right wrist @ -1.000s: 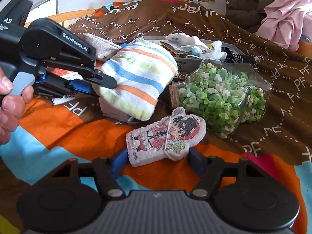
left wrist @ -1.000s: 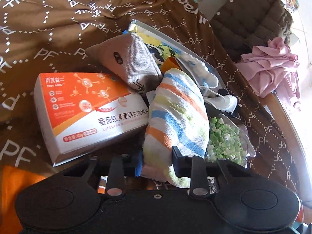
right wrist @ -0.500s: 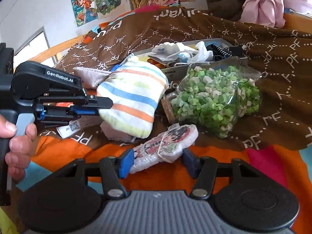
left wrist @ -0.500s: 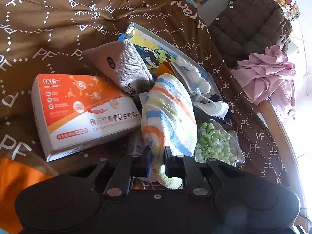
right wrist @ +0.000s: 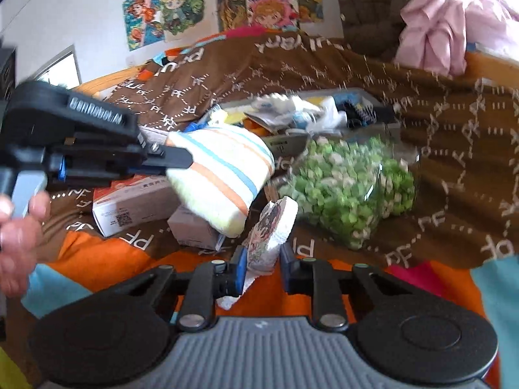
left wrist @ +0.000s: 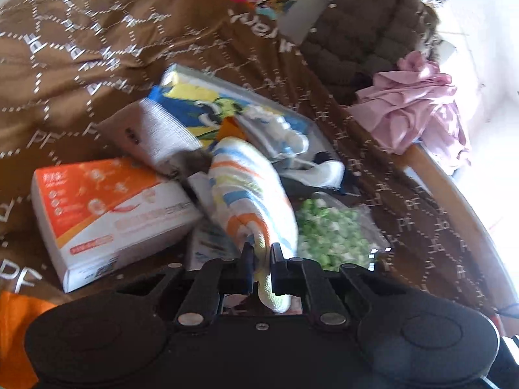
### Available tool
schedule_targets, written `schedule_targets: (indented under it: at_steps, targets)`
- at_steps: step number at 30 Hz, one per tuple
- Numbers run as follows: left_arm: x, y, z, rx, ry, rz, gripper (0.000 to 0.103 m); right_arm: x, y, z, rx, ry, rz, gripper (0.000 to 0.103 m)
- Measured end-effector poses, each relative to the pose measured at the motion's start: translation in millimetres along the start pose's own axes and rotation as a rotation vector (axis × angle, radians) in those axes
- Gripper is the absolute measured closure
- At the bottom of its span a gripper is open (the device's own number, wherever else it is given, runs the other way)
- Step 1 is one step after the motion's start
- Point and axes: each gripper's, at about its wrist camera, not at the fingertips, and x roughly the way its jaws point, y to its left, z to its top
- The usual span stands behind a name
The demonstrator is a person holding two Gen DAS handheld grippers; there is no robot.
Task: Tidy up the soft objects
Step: 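Lift the striped towel and cartoon patch toward the box lid with both tools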
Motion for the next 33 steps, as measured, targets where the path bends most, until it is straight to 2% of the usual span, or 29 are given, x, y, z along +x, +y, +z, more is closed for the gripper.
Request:
schedule_targets:
  at_steps: [9,19,24,33]
  targets:
    - [-21,-24,26,0.039,0.003,-0.061,0.094,-22,5,4,-0.028,-0.084,-0.029,0.080]
    - [-42,-43,62,0.026,-0.014,-0.133,0.095,-37,-7,9,0.033,-0.187,-0.036,0.080]
    - [-46,-48,68,-0.023,-0.002,-0.192,0.095,-42,-11,12,0.056,-0.239,-0.052,0.080]
    - [-46,-57,90,0.056,-0.042,-0.216,0.095,-40,-18,27,0.075,-0.301,-0.062,0.080]
